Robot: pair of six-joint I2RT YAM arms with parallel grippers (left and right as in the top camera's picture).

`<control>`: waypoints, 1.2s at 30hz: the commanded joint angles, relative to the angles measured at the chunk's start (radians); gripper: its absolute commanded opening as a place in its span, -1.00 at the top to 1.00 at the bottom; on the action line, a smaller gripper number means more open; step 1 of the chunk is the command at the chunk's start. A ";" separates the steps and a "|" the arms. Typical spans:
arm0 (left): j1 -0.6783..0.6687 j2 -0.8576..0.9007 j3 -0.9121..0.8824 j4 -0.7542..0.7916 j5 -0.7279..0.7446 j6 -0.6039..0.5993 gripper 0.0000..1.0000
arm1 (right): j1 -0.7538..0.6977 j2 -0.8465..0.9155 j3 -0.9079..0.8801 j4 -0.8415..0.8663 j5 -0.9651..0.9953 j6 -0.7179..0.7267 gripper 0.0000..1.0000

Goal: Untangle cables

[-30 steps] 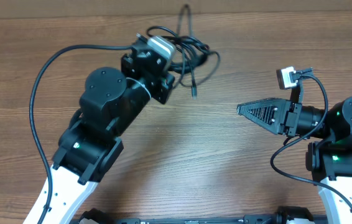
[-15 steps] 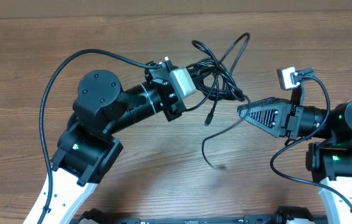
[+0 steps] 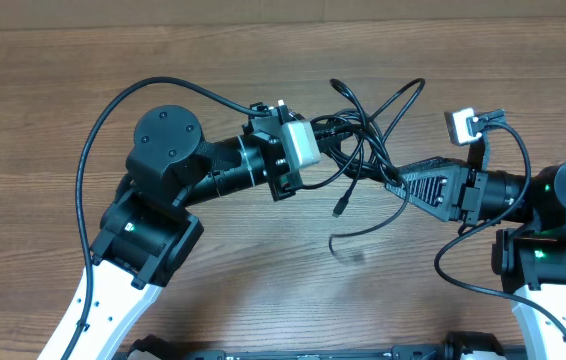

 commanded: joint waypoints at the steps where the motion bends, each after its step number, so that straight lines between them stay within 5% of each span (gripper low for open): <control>1: 0.006 -0.003 0.023 0.000 -0.010 0.005 0.92 | 0.000 -0.007 0.020 0.007 0.010 -0.008 0.24; 5: 0.006 -0.005 0.023 -0.032 -0.146 -0.097 0.92 | -0.001 -0.007 0.020 0.006 0.058 -0.069 0.24; 14: 0.006 -0.005 0.023 -0.143 -0.142 -0.102 0.92 | -0.076 -0.007 0.020 0.031 0.106 -0.132 0.15; 19: 0.005 -0.002 0.023 -0.176 -0.105 -0.101 0.92 | -0.083 -0.007 0.020 0.188 0.032 -0.124 0.06; 26: 0.001 0.026 0.023 -0.174 -0.063 -0.102 0.92 | -0.082 -0.007 0.020 0.345 -0.040 -0.047 -0.04; 36: -0.090 0.085 0.023 -0.116 -0.040 -0.101 0.92 | -0.082 -0.007 0.020 0.350 -0.063 -0.048 -0.13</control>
